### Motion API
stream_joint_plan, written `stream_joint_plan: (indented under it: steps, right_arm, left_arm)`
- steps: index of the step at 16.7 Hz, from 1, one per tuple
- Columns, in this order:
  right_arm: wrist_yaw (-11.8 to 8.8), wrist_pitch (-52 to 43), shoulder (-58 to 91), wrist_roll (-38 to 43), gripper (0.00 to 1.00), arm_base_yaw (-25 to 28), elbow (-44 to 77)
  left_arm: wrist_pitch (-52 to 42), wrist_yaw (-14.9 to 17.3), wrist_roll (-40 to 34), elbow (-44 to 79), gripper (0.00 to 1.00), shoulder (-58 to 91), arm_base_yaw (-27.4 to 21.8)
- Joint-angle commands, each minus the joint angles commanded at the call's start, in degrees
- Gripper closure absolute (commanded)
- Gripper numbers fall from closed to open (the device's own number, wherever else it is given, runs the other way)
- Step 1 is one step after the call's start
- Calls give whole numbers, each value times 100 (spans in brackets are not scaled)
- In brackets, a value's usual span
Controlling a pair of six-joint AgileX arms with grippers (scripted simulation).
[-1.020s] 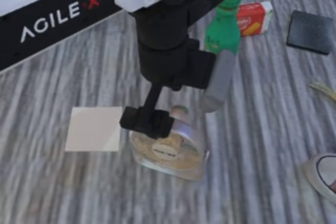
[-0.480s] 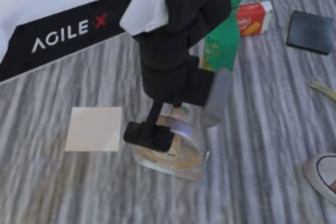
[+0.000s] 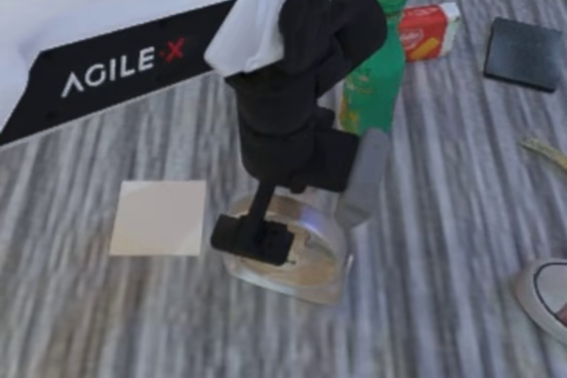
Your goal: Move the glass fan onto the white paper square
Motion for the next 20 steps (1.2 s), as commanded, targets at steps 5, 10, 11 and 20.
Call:
stream_joint_plan:
  steps: [5,10,11,20]
  right_arm:
    - [0,0,0,0,0,0,0]
    - [0,0,0,0,0,0,0]
    - [0,0,0,0,0,0,0]
    - [0,0,0,0,0,0,0]
  left_arm:
    - [0,0,0,0,53,0,0]
    - [0,0,0,0,90,0,0]
    - [0,0,0,0,98,0,0]
    - [0,-1,7,-1,100,-3,4]
